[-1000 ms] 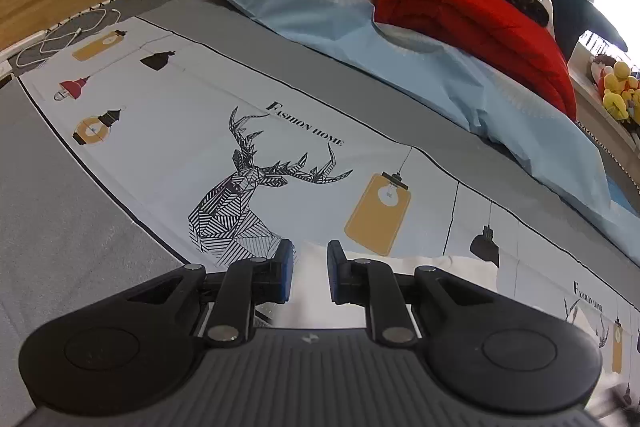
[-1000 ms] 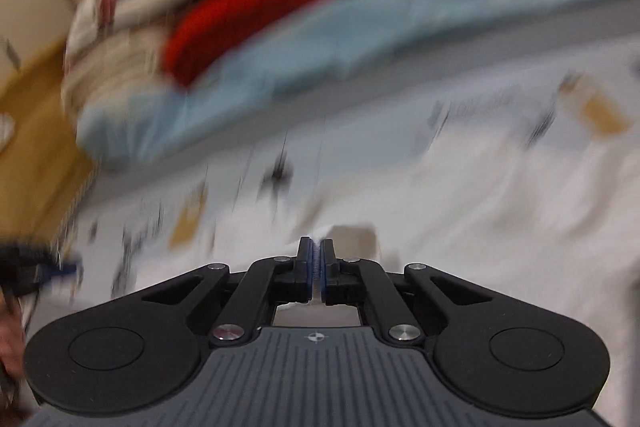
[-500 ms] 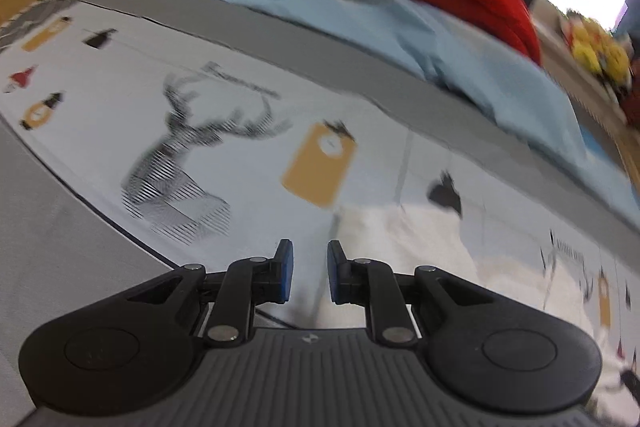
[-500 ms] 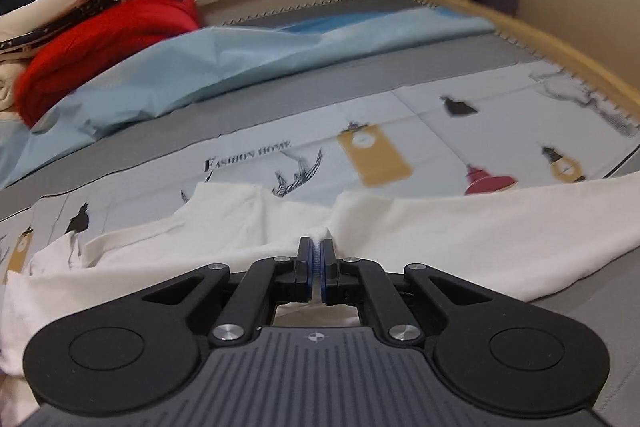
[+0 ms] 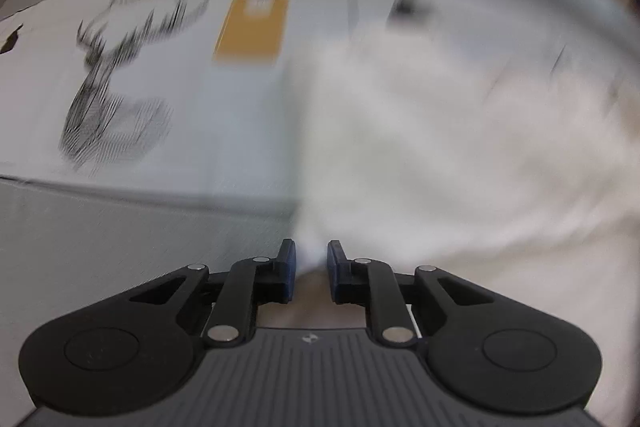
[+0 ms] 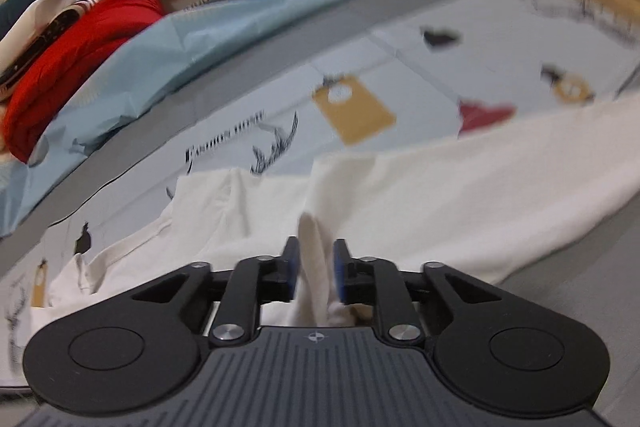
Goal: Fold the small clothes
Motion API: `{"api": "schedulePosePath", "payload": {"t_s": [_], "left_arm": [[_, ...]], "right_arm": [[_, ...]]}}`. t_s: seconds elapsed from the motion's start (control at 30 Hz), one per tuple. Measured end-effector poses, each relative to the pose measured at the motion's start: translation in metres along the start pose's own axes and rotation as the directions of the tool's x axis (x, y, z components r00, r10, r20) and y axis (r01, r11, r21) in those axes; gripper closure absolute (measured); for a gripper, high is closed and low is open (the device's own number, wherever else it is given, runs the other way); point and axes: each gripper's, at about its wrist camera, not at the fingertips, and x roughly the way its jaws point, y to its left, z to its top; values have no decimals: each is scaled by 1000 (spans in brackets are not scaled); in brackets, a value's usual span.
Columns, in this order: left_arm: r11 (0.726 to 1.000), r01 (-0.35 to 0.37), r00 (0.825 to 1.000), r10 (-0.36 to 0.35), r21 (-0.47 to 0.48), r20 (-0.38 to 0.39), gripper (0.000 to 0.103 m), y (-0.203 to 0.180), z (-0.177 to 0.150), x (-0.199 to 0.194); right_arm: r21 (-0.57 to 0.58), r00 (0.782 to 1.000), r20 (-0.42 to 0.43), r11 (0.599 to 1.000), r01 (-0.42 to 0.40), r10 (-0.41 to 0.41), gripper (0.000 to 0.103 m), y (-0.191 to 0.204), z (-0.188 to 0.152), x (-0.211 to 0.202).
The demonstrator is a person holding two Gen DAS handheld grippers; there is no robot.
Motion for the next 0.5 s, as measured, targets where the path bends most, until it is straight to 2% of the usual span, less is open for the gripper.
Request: {"api": "schedulePosePath", "payload": {"t_s": [0.07,0.13,0.2,0.33,0.37,0.4,0.5], "left_arm": [[998,-36,999,37,54,-20,75,0,-6,5],[996,-60,998,61,73,-15,75,-1,-7,1],[986,-114,993,115,126,-6,75,-6,-10,1],[982,-124,992,125,140,0,76,-8,-9,-1],[984,-119,993,120,134,3,75,-6,-7,-3],[985,-115,993,116,128,4,75,-5,-6,-3],[987,-110,994,110,120,4,75,-4,-3,-3]], "right_arm": [[23,1000,-14,1000,-4,4,73,-3,0,7],[40,1000,-22,999,-5,6,70,-5,0,10],[57,999,-38,998,-34,36,67,-5,1,15],[43,997,-51,998,-52,55,67,2,1,20],[26,997,-52,998,-52,53,71,5,1,22],[-1,998,-42,999,-53,53,102,9,2,20],[-103,990,89,990,-97,107,102,29,9,-7]]}}
